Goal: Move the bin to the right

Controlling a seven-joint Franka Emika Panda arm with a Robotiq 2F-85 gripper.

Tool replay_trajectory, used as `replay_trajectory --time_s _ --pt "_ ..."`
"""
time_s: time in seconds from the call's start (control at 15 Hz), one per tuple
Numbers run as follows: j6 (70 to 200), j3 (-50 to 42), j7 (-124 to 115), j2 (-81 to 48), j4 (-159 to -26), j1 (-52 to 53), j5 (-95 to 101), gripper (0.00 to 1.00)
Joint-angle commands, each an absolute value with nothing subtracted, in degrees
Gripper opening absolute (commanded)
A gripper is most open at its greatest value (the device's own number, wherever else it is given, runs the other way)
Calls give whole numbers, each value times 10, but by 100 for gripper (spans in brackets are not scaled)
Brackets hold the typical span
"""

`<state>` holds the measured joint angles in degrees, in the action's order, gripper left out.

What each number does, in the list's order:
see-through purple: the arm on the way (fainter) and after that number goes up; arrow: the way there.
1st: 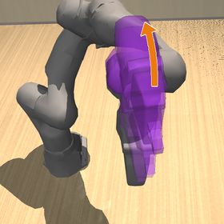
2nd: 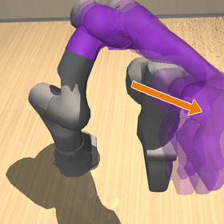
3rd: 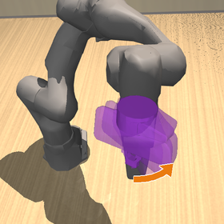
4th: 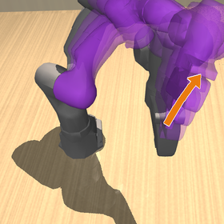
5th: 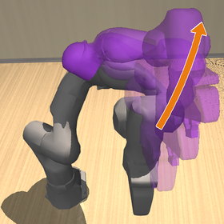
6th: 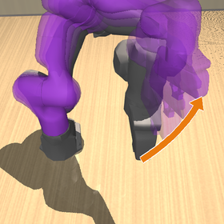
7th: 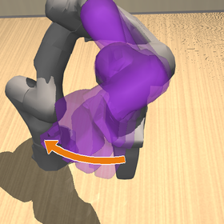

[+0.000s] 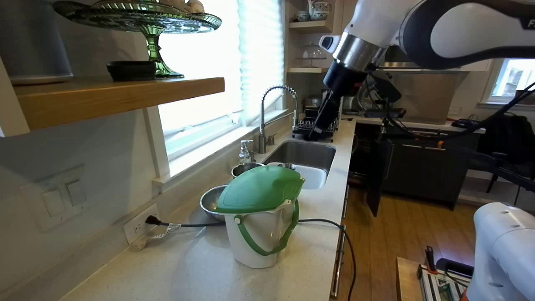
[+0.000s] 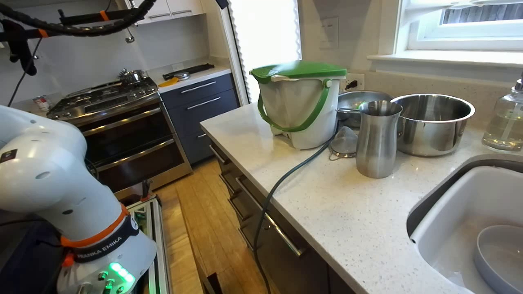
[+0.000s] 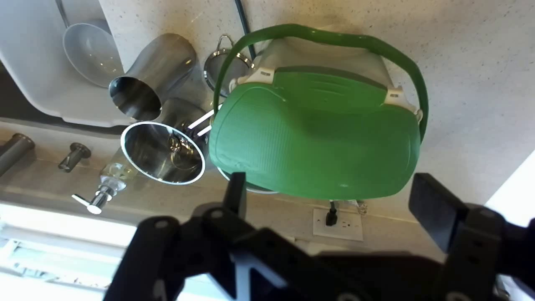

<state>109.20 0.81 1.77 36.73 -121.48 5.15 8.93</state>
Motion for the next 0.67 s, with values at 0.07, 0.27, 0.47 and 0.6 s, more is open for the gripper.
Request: replay_trajectory --time_s 0.07,0.27,0.47,0.6 --pt "1064 -8 47 391 -1185 38 73 100" --pt "1059 -17 56 398 -1174 34 73 100" --pt "1059 -22 61 403 -1169 31 71 100" --pt "1057 -24 63 404 -1165 31 70 100"
